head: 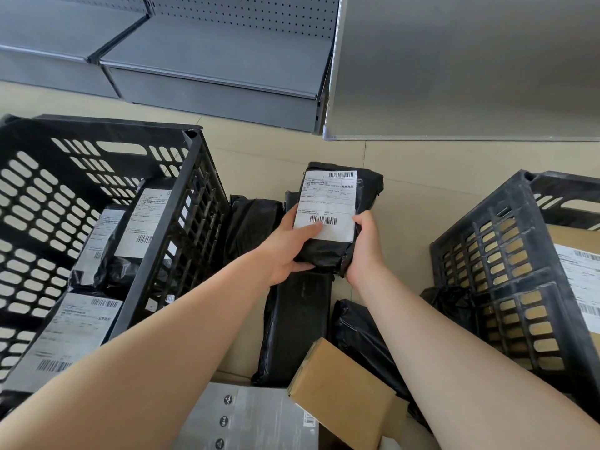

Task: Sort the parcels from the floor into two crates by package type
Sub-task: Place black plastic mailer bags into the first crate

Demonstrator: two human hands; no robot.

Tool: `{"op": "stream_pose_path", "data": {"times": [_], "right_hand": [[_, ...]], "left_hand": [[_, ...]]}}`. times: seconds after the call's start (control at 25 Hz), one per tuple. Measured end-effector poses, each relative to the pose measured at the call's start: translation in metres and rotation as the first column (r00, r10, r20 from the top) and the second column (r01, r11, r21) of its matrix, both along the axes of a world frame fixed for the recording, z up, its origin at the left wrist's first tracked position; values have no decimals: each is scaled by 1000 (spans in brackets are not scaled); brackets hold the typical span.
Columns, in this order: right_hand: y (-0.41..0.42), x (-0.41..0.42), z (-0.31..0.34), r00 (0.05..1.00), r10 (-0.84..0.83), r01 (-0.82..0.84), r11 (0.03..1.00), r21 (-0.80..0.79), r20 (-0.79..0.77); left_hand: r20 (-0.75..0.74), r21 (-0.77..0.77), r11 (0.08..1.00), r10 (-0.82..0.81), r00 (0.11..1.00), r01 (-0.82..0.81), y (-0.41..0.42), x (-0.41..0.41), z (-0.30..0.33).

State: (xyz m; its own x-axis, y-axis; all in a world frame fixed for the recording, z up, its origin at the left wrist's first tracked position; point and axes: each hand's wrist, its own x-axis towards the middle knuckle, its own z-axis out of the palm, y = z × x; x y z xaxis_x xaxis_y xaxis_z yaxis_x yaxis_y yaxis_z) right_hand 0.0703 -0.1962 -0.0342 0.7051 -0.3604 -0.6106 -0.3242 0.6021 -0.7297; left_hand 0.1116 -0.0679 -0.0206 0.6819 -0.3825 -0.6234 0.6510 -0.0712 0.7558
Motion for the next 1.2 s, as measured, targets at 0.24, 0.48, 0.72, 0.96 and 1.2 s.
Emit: {"op": "stream_pose_path", "data": {"times": [0.24, 0.48, 0.72, 0.96, 1.2], "right_hand": [[15, 4, 22, 979, 203, -204, 979, 24, 8], [41, 20, 35, 954, 294, -291, 955, -54, 58], [81, 29, 66, 887, 462, -451, 869, -202, 7], [160, 21, 83, 746, 665, -626, 687, -369, -27], [202, 18, 83, 570, 801, -726, 387, -568, -182]], "left_hand": [[110, 6, 988, 151, 982, -153, 24, -10, 20], [203, -18, 969, 244, 948, -246, 63, -2, 60], [227, -141, 918, 394, 891, -370, 121, 14, 97], [191, -250, 866, 482, 855, -432, 185, 18, 118], [195, -182, 826, 562, 804, -533, 261, 27, 95]]}}
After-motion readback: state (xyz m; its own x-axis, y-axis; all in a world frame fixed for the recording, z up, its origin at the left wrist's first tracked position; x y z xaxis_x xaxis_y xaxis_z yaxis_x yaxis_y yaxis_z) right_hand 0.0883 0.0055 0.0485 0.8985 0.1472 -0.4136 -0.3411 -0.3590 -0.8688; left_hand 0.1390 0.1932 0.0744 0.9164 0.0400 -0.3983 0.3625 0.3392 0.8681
